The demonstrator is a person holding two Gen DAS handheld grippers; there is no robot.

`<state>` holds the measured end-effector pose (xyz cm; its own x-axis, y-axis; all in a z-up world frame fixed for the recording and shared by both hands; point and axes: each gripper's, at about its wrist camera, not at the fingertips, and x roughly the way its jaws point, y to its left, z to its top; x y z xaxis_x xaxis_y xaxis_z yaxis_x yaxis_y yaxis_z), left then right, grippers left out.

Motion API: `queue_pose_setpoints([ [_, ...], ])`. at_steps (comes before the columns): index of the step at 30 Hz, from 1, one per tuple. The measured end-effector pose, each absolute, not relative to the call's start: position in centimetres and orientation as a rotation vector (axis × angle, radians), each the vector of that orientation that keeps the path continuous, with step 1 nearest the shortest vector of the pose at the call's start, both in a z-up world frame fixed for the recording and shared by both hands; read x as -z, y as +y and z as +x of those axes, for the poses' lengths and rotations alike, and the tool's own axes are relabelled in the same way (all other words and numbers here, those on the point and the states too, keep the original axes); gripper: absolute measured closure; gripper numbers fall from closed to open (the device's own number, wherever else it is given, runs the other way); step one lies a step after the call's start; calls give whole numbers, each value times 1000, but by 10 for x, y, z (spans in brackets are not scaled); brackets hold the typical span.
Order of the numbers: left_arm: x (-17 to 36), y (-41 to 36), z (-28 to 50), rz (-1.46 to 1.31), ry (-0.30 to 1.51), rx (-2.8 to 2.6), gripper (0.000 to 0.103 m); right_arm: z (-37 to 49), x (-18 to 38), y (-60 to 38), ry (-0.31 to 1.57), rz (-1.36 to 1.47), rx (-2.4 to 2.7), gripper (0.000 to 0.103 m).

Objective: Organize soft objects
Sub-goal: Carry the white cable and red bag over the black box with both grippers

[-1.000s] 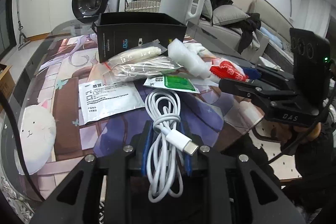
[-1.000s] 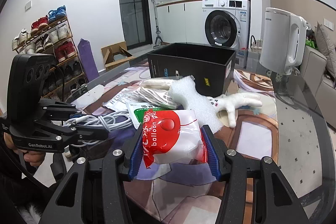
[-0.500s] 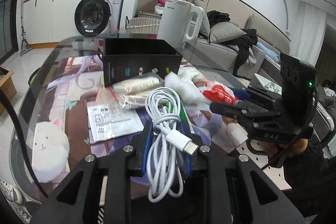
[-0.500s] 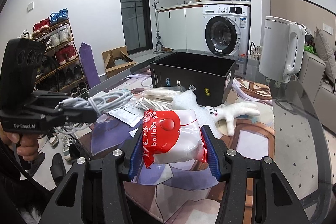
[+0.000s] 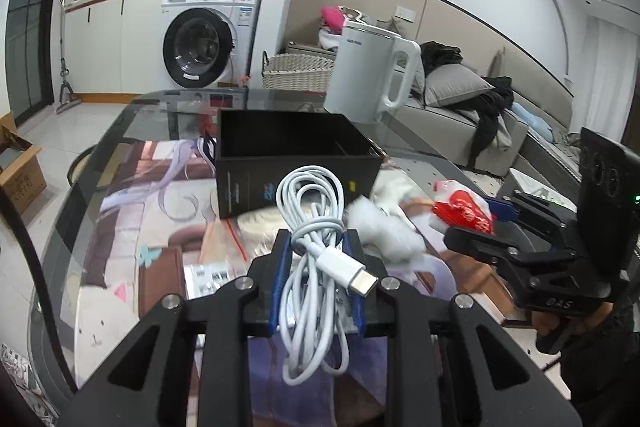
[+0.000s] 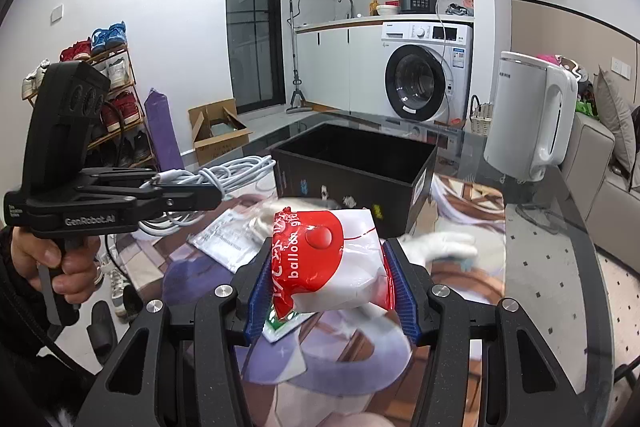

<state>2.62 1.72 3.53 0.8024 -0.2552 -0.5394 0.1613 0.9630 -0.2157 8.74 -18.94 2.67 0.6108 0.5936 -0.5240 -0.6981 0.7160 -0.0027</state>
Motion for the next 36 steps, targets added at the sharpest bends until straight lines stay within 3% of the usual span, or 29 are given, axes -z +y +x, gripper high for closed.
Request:
queue_pose_setpoints([
  [36,-45,16,131,-78,558,134,79,195,-50,-139,516,-247,-746,50],
])
